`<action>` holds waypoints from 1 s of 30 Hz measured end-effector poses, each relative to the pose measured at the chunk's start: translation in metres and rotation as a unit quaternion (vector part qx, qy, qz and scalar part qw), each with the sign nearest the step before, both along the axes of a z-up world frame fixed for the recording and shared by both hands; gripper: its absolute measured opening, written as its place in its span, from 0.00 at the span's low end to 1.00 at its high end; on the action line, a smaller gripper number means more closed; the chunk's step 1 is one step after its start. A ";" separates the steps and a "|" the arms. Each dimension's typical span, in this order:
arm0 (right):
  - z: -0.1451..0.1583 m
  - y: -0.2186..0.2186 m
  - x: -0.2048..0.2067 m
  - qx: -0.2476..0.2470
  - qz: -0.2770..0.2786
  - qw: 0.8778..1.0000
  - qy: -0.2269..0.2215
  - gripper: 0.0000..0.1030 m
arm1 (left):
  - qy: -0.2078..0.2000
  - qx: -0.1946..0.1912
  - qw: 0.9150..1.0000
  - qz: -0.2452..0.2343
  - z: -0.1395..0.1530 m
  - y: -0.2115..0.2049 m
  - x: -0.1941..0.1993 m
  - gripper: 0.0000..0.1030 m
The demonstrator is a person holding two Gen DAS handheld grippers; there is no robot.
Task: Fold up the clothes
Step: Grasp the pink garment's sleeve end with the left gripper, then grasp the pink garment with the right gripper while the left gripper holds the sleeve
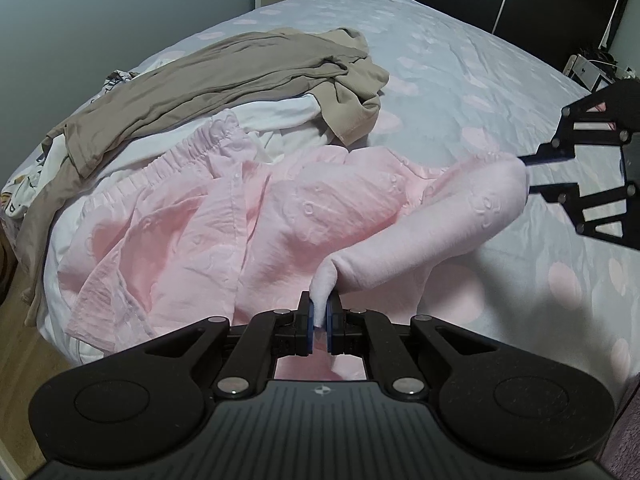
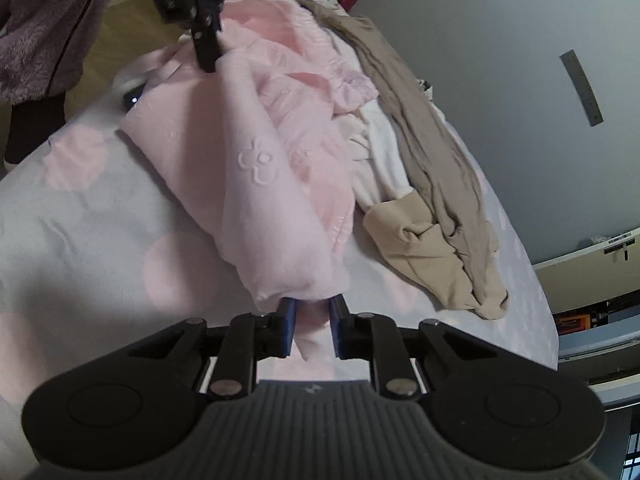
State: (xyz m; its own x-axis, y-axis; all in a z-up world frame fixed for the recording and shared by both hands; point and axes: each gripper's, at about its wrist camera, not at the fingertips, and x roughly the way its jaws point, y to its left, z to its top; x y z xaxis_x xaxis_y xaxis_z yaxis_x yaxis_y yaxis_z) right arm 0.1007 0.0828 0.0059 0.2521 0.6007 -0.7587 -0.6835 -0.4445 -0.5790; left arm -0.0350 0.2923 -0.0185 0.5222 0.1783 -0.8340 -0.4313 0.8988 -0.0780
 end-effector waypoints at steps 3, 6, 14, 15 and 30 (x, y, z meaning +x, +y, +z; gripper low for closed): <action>0.000 0.002 0.004 0.004 -0.031 1.000 0.003 0.04 | -0.001 0.003 1.000 -0.001 0.001 0.000 -0.002 0.04; 0.004 -0.001 0.012 0.000 -0.056 0.998 0.001 0.03 | -0.005 0.008 1.000 -0.009 0.003 -0.002 -0.003 0.03; 0.018 -0.028 0.036 -0.008 -0.096 0.995 -0.013 0.05 | -0.006 0.007 1.000 -0.012 0.003 -0.004 -0.005 0.03; 0.020 -0.031 0.031 -0.003 -0.083 0.996 -0.017 0.12 | -0.006 0.008 1.000 -0.012 0.003 -0.005 -0.005 0.03; -0.019 0.010 -0.024 -0.062 0.112 0.987 -0.099 0.65 | -0.010 0.004 1.000 -0.016 0.006 -0.007 -0.011 0.03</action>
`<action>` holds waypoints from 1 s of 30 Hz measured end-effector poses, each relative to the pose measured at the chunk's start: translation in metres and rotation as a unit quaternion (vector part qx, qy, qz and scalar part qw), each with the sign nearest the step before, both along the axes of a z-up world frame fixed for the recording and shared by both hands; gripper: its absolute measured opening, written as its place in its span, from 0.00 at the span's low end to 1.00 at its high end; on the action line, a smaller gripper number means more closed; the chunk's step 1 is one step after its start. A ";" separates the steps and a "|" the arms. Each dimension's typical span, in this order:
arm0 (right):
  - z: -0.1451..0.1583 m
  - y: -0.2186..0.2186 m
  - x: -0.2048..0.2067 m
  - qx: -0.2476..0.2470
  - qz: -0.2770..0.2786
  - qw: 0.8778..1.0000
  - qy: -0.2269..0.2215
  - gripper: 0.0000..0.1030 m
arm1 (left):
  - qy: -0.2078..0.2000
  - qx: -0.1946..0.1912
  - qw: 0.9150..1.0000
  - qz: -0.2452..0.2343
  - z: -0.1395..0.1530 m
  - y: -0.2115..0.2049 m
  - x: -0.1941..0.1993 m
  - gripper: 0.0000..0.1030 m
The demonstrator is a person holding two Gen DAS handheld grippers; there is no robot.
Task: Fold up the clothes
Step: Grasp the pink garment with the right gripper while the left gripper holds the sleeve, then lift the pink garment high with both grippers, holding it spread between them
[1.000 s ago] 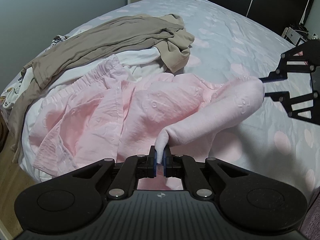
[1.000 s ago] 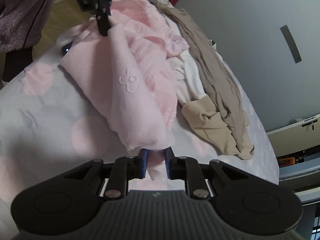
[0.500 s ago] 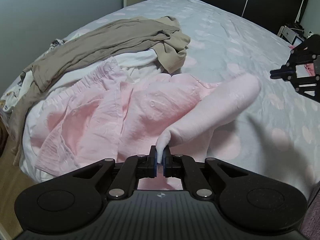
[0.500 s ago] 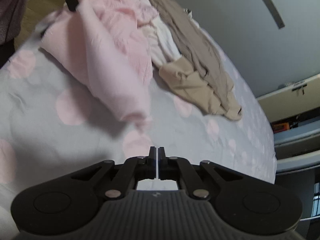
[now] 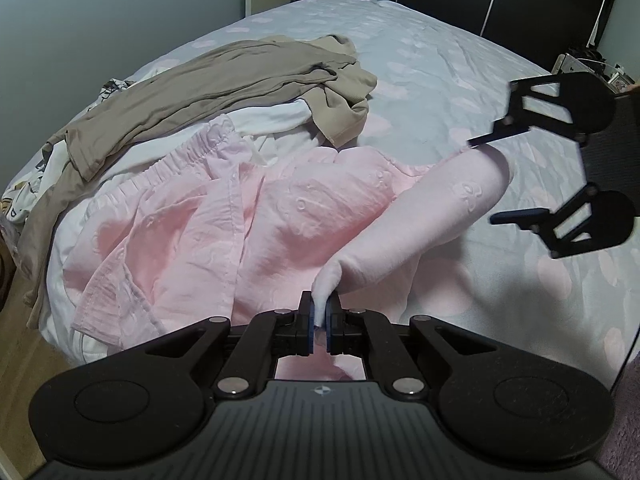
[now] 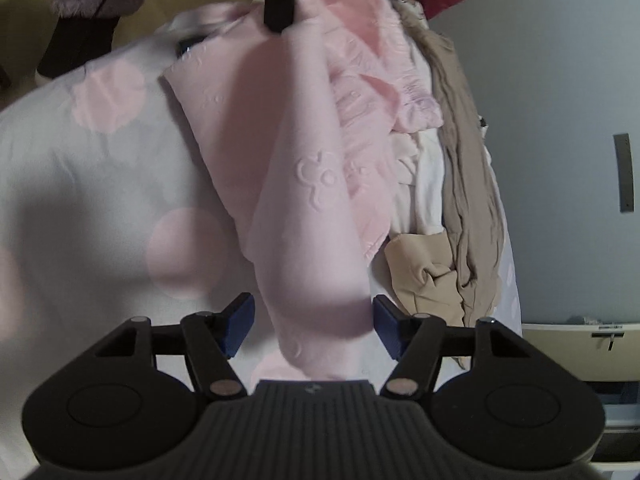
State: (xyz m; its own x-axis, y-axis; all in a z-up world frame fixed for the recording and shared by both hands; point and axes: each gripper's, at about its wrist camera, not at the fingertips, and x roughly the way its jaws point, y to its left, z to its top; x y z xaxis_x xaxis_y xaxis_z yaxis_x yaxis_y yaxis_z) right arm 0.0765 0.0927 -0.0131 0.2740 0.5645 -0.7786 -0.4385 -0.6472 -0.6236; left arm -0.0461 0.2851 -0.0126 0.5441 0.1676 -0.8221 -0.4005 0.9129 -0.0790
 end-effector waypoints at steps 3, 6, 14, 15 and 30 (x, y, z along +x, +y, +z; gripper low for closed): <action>-0.004 0.008 0.000 -0.013 -0.008 1.000 0.000 0.44 | 0.002 0.001 1.000 -0.004 0.000 -0.002 0.000 0.03; -0.001 0.011 0.000 -0.023 -0.026 0.999 0.006 0.25 | 0.002 0.002 1.000 -0.007 0.002 -0.003 0.000 0.03; 0.011 0.007 -0.006 0.002 -0.063 0.998 0.001 0.07 | -0.016 0.020 1.000 -0.018 0.024 -0.014 -0.006 0.03; 0.016 0.004 -0.007 0.010 -0.068 0.998 0.000 0.07 | -0.023 0.027 0.999 -0.021 0.032 -0.016 -0.008 0.03; 0.208 -0.065 -0.044 0.190 -0.159 0.969 -0.013 0.06 | -0.178 0.239 0.949 -0.106 0.256 -0.073 -0.041 0.03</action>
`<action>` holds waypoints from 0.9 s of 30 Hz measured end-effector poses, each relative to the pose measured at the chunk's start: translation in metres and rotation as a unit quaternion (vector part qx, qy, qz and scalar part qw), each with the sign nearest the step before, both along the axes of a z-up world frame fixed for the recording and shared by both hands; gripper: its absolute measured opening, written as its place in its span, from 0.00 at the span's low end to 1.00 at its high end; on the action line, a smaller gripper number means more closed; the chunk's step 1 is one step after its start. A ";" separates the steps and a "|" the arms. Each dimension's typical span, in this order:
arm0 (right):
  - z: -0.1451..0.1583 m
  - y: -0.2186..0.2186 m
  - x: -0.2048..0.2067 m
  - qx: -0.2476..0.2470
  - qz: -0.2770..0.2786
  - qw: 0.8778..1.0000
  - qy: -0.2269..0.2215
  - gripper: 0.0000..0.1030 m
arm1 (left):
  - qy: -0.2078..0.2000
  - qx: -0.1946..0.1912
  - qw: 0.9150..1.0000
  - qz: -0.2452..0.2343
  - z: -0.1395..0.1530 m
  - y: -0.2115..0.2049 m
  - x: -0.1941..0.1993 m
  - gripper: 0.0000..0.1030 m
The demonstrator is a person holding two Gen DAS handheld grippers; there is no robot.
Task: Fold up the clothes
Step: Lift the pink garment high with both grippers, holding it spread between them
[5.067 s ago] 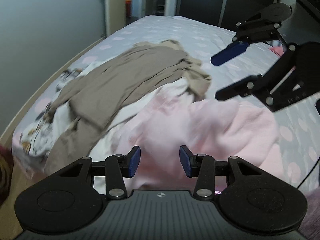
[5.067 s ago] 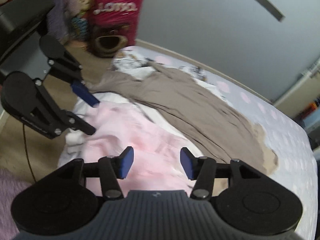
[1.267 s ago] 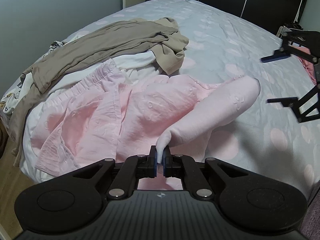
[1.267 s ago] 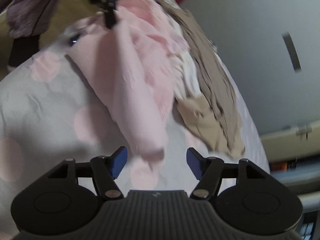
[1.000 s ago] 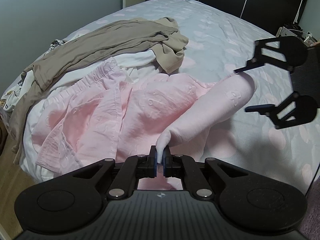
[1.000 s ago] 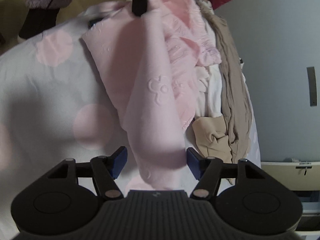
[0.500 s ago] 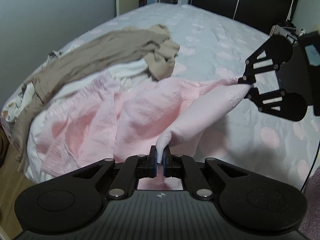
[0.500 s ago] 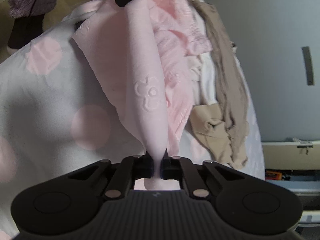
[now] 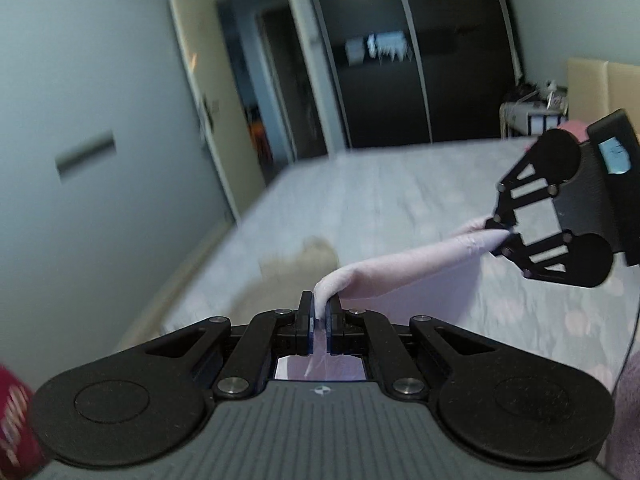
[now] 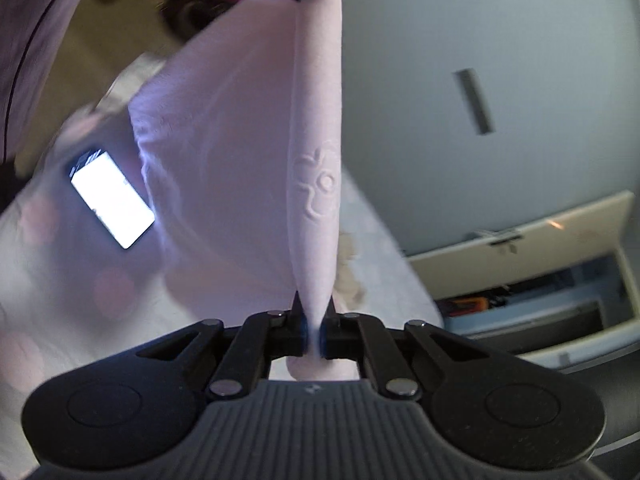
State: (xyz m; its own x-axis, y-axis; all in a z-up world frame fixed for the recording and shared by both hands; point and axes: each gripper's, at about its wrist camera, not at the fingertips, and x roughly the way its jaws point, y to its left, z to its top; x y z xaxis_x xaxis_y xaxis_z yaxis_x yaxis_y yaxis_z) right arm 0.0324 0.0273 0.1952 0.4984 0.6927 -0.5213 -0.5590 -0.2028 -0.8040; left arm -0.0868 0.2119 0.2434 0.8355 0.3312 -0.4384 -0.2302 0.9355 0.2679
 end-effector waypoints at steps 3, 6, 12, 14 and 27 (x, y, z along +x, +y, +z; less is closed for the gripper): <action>0.054 -0.029 -0.019 0.039 -0.023 0.999 -0.014 0.06 | -0.040 0.025 0.999 -0.022 0.042 -0.016 -0.010 0.03; 0.102 -0.057 -0.039 0.082 -0.050 0.995 -0.026 0.06 | -0.076 0.023 0.995 -0.054 0.075 -0.029 -0.022 0.03; 0.180 -0.120 -0.088 0.140 -0.090 0.986 -0.013 0.06 | -0.125 -0.004 0.983 -0.136 0.116 -0.047 -0.033 0.03; 0.195 -0.138 -0.103 0.141 -0.106 0.984 -0.026 0.06 | -0.130 -0.020 0.976 -0.173 0.121 -0.052 -0.033 0.03; 0.169 -0.192 -0.079 0.111 -0.263 0.958 -0.037 0.06 | -0.047 -0.044 0.957 -0.284 0.076 -0.119 0.091 0.03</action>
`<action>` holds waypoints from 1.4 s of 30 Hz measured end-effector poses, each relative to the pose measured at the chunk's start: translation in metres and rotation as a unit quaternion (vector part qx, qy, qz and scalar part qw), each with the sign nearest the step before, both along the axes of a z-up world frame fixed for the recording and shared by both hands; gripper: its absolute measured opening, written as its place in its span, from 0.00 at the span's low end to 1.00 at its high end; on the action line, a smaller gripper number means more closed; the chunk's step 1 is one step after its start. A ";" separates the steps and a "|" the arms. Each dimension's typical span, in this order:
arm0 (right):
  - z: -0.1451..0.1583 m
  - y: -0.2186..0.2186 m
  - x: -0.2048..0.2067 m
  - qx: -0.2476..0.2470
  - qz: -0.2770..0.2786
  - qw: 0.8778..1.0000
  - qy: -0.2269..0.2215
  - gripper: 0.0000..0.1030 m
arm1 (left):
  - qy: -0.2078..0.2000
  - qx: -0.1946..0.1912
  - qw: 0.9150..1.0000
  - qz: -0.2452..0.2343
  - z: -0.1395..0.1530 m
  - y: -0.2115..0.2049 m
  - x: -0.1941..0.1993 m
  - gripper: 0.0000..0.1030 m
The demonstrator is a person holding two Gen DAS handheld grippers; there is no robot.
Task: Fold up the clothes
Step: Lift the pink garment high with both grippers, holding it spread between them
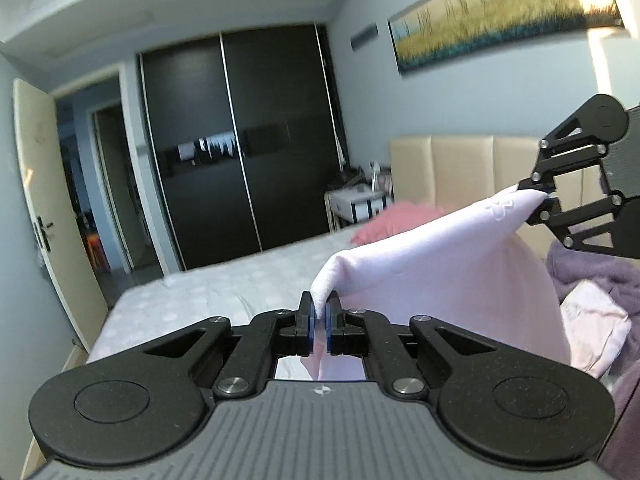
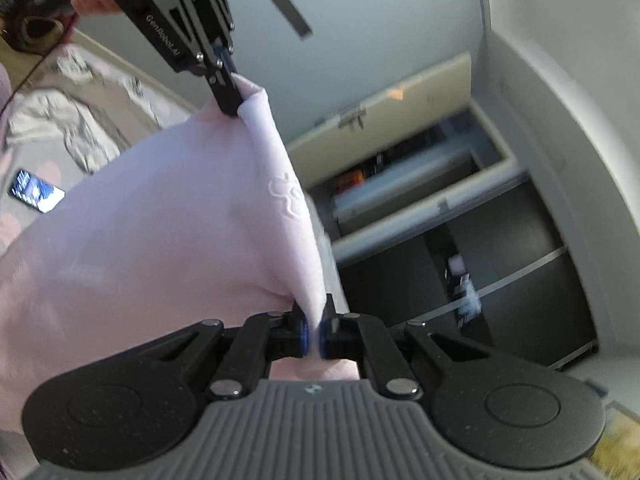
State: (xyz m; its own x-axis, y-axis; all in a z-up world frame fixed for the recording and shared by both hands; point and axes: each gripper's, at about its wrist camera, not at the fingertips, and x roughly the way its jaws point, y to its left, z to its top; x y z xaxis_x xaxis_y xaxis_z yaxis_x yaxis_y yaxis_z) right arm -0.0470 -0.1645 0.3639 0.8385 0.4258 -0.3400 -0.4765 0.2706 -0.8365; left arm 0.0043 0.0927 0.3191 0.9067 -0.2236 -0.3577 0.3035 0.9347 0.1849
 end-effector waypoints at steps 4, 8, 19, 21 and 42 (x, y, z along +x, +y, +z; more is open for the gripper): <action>-0.029 -0.001 0.041 0.005 -0.041 0.999 0.014 0.06 | 0.012 0.005 1.000 0.009 -0.026 -0.026 0.051 0.03; -0.047 0.003 0.080 0.032 -0.077 0.996 -0.004 0.06 | -0.006 -0.030 0.999 0.027 -0.032 -0.031 0.095 0.03; -0.094 -0.019 0.082 0.028 -0.071 0.996 -0.047 0.06 | -0.048 -0.037 0.998 -0.034 -0.058 -0.020 0.086 0.03; -0.120 -0.027 0.069 0.006 -0.060 0.998 -0.031 0.06 | -0.040 -0.016 0.997 -0.061 -0.085 -0.024 0.066 0.03; -0.289 -0.056 -0.110 -0.106 0.017 0.962 0.252 0.06 | 0.211 0.081 0.941 -0.252 -0.275 -0.023 -0.111 0.03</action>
State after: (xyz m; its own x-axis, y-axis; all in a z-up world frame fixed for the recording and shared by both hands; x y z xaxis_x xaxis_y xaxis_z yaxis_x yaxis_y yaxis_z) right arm -0.1565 -0.2210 0.0744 0.5315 0.3261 -0.7817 -0.8414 0.0966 -0.5318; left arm -0.1071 0.0693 0.0441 0.4702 -0.4988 -0.7281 0.7788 0.6225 0.0764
